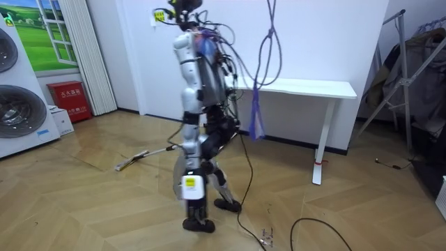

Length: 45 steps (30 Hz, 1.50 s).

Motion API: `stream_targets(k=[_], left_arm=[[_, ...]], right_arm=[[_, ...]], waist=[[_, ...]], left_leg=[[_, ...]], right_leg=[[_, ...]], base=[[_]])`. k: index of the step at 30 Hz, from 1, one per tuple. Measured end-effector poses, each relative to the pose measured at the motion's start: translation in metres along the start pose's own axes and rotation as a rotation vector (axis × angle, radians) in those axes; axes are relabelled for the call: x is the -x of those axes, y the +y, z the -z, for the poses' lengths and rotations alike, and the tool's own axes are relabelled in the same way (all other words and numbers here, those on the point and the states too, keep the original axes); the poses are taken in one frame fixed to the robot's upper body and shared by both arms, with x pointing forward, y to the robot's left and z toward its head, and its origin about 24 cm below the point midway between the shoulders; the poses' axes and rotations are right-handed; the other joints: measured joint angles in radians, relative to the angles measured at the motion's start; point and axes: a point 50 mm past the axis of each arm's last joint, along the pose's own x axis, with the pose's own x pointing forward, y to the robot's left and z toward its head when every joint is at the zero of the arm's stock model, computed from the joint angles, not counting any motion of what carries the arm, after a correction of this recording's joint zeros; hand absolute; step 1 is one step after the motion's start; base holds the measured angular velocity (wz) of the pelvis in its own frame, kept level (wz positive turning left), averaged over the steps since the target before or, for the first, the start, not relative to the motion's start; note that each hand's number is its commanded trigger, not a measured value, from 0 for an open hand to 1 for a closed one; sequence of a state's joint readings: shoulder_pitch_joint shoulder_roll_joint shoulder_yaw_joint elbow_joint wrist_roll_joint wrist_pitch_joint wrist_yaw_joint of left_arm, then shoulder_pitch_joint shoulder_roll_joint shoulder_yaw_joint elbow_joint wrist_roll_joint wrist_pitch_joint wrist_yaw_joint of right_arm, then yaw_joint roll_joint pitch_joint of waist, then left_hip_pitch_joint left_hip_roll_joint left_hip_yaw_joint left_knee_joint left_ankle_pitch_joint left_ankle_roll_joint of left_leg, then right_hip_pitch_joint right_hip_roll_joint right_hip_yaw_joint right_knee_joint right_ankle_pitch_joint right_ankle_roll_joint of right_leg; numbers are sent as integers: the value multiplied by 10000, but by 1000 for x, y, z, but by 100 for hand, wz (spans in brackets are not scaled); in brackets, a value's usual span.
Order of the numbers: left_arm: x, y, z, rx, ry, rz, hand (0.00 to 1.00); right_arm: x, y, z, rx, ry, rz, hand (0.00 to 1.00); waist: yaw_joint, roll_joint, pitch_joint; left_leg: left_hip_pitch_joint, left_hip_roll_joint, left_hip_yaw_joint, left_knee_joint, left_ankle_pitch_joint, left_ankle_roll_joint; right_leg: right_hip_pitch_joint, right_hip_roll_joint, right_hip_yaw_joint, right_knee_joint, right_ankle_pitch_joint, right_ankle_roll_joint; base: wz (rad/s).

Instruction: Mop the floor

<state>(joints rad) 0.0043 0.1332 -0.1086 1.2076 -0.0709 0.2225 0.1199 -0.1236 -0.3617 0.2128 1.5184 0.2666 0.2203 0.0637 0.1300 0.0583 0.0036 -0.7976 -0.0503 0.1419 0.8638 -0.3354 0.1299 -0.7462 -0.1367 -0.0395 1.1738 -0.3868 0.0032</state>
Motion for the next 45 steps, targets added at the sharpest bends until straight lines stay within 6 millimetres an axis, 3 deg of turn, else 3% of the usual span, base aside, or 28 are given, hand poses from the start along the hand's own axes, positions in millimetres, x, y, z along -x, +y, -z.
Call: stream_targets(k=[2,4,7,9,10,12,13,14,15,16,17,18,20,22,25,26,28,29,30,31,33,34,35,37,40,42,43,45], left_arm=[[0,3,-1,140,-145,-230,0],[1,6,-3,131,-282,-455,0],[1,2,-6,110,-408,-509,0],[2,-6,-2,48,-320,-432,0],[2,-8,2,-34,-168,-421,0],[2,-6,11,-37,175,-541,0],[2,-2,10,-59,220,-760,0],[2,5,6,56,78,-983,0],[2,13,4,336,7,-1279,0],[2,16,2,477,-74,-1393,0],[2,21,0,586,-262,-1508,0],[3,24,1,668,-343,-1539,0],[3,26,2,679,-355,-1583,0],[3,25,8,651,-344,-1488,0],[3,23,20,512,-241,-1191,0],[3,24,17,425,-259,-1083,0],[3,20,9,461,-438,-824,0],[3,17,5,455,-526,-721,0],[3,13,2,447,-640,-606,0],[3,12,0,416,-718,-574,0],[3,14,-9,527,-973,-708,0],[3,15,-11,517,-1073,-794,0],[4,14,-15,454,-1251,-833,0],[4,12,-16,311,-1303,-815,0],[4,6,-14,77,-1239,-674,0],[4,4,-7,80,-1005,-646,0],[4,4,-1,84,-647,-679,0],[3,6,6,125,-210,-864,0]], right_arm=[[-4,6,32,42,841,35,100],[-6,22,46,15,1244,-282,100],[-6,49,51,-93,1322,-705,100],[-6,54,49,-122,1263,-767,100],[-6,54,45,-154,1220,-712,100],[-4,52,33,-205,1242,-577,100],[-3,48,20,-236,1088,-442,100],[1,44,0,-382,818,-330,100],[5,39,-24,-460,293,-245,100],[9,34,-38,-521,-35,-161,100],[18,26,-70,-691,-912,-46,100],[29,16,-99,-908,-1847,6,100],[47,4,-137,-1008,-3264,-31,100],[53,3,-149,-897,-3946,-42,100],[41,5,-128,-1323,-3404,-406,100],[30,4,-103,-1481,-2784,-372,100],[15,0,-64,-1624,-1733,-178,100],[7,-1,-36,-1600,-962,26,100],[1,-5,-4,-1532,-102,320,100],[-1,-6,12,-1454,324,500,100],[-5,3,50,-1295,1371,686,100],[-6,8,54,-1267,1455,621,100],[-7,17,57,-1265,1479,566,100],[-7,31,57,-1235,1438,460,100],[-7,41,52,-1172,1302,357,100],[-6,41,43,-1262,1220,326,100],[-5,40,31,-1305,1156,356,100],[-1,38,9,-1448,960,349,100]], waist=[[-93,297,-15],[-358,412,-3],[-651,397,11],[-583,318,43],[-473,254,87],[-409,167,117],[-389,80,129],[-377,-108,190],[-205,-446,219],[-57,-705,277],[217,-937,275],[451,-1093,293],[760,-1116,332],[1106,-1149,368],[1208,-960,365],[1088,-919,325],[895,-696,251],[725,-583,236],[507,-323,89],[400,-215,16],[194,142,-133],[82,207,-124],[-147,382,-14],[-366,429,50],[-485,482,84],[-398,372,118],[-391,248,141],[-159,-2,131]], left_leg=[[163,17,-121,540,-709,123],[258,9,-118,661,-991,280],[457,3,-93,462,-1275,326],[887,-49,-138,131,-1383,253],[1335,-157,-385,-92,-1552,150],[1984,-198,-562,-177,-1926,-6],[2026,-170,-567,465,-1947,-164],[1494,2,-393,2008,-1364,-863],[713,208,-175,3683,-56,-1286],[274,329,-113,4520,881,-1341],[-606,396,-105,5675,2950,-1415],[-1508,496,-260,6517,3333,-1450],[-2715,735,-385,7125,2850,-1301],[-2990,897,-419,5758,2198,-1300],[-1609,883,-545,356,1653,-1132],[-1331,668,-455,24,1240,-559],[-1079,268,-432,14,816,-103],[-771,-109,-412,-33,620,124],[-474,-420,-393,-13,359,340],[-345,-531,-387,-23,218,410],[111,-770,-542,-132,-226,545],[201,-865,-698,-193,-261,555],[379,-924,-981,-319,-321,541],[798,-926,-1001,-725,-324,545],[1386,-928,-1182,-1330,-355,492],[1693,-925,-1204,-1463,-483,417],[1869,-922,-1231,-1368,-663,359],[1980,-899,-1180,-905,-886,77]], right_leg=[[-906,253,391,1585,1299,58],[-1740,371,450,1724,1224,134],[-2462,714,337,-654,1109,218],[-2345,884,239,-2584,1238,30],[-2110,913,-46,-3520,1412,-174],[-1600,834,-510,-3815,1500,-474],[-1402,666,-698,-3456,1199,-517],[-1321,663,-664,-2922,832,-619],[-1328,707,-438,-2383,525,-689],[-1322,766,-352,-2169,397,-812],[-1285,884,-232,-1922,154,-997],[-1268,957,-238,-1703,-51,-1169],[-1063,1193,-194,-1458,-393,-1150],[-474,1346,-150,-1565,-775,-1053],[787,1341,-213,-1932,-1563,-738],[1168,1075,-336,-2064,-1877,-494],[1634,814,-308,-2292,-2025,-273],[1738,571,-230,-1887,-1872,1],[1671,385,-92,-1249,-1469,339],[1578,317,3,-871,-1157,393],[918,340,374,551,384,408],[735,364,438,775,422,400],[267,508,524,886,341,360],[-437,641,568,302,234,401],[-725,788,495,-2688,368,290],[-711,868,323,-4176,789,43],[-652,845,234,-4272,1167,-115],[-474,761,39,-3939,1164,-211]], base=[[-3],[-2],[-17],[-32],[-35],[-7],[32],[30],[9],[-24],[-49],[-54],[-37],[-14],[17],[56],[65],[68],[53],[32],[4],[0],[-9],[-15],[-1],[-3],[-5],[-10]])
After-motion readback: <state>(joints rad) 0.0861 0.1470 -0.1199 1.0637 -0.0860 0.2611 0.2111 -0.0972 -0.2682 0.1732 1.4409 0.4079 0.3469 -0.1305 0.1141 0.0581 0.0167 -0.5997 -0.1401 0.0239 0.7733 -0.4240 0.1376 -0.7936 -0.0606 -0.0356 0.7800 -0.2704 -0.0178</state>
